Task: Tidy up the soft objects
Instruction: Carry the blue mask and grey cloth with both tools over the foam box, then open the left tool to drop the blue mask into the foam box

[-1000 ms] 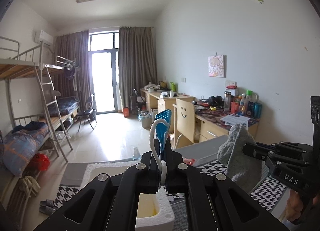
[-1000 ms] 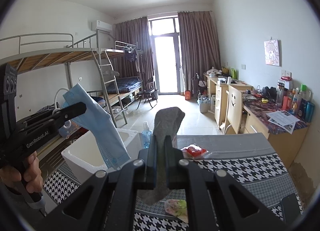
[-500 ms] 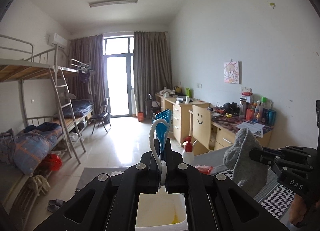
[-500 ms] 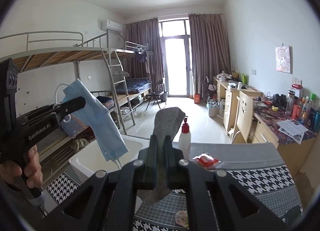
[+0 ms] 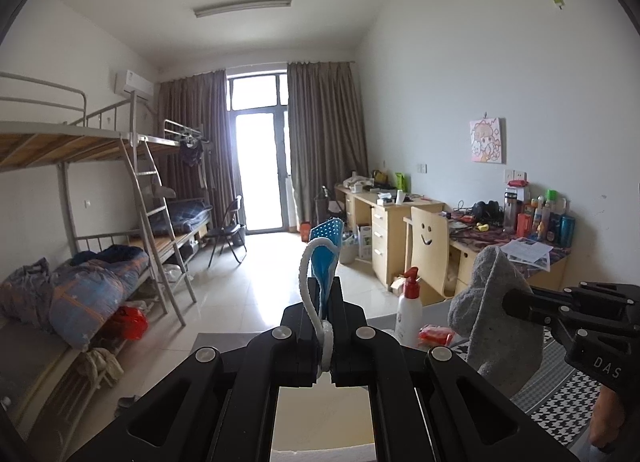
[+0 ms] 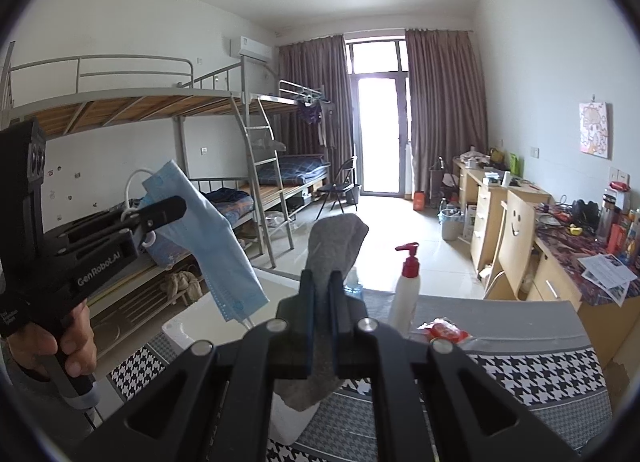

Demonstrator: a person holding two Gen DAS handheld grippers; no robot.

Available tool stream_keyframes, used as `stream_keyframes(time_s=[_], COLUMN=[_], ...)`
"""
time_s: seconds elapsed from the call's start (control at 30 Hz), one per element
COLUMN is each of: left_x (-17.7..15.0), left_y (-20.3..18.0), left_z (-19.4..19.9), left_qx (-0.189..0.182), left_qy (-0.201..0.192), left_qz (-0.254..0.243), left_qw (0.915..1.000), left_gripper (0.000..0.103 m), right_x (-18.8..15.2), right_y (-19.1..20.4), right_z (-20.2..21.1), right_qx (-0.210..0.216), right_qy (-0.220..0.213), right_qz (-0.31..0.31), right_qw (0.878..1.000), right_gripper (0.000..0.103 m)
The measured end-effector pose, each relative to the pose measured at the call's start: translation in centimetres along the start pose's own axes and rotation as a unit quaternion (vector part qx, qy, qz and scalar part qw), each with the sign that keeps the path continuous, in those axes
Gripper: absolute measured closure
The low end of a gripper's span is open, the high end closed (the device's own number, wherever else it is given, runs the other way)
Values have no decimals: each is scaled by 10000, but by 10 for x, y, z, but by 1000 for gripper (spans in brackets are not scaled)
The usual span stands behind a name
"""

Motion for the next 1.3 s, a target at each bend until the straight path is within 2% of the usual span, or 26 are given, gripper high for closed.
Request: stream_keyframes(time_s=[0.3, 1.03, 1.13, 1.17, 1.2, 1.3], left_x=[-11, -33, -38, -39, -40, -42], left_y=[5, 4, 5, 6, 8, 15], left_z=[-14, -48, -55, -55, -56, -56], left_qx=[137, -79, -88, -100, -123, -46], left_qy=[187, 706, 819, 830, 833, 782], left_qz=[-23, -54, -78, -69, -34, 75], left_qw=[9997, 9975, 9966, 9965, 9964, 9969], left_gripper=[99, 98, 87, 75, 57, 28], right_x=[2, 5, 5, 5, 5, 4], right_y=[16, 35, 36, 36, 34, 35], right_z=[-12, -35, -37, -38, -38, -42], right_qx=[170, 341, 342, 337, 330, 346], right_qy=[81, 296, 319, 334, 348, 390], right_qz=[112, 212, 206, 210, 200, 185], right_qw=[9998, 9988, 9987, 9987, 9986, 9985], right_gripper=[94, 94, 94, 94, 94, 94])
Point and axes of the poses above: each gripper's, at about its wrist camera, not at the fingertips, and z roughly against the way its jaws point, y to its left, x to its top, the point moved 10 cm from there along -z, roughly the way its jaws point, and after that the axes turned 15 degrees about y, right-handed, at the moved point
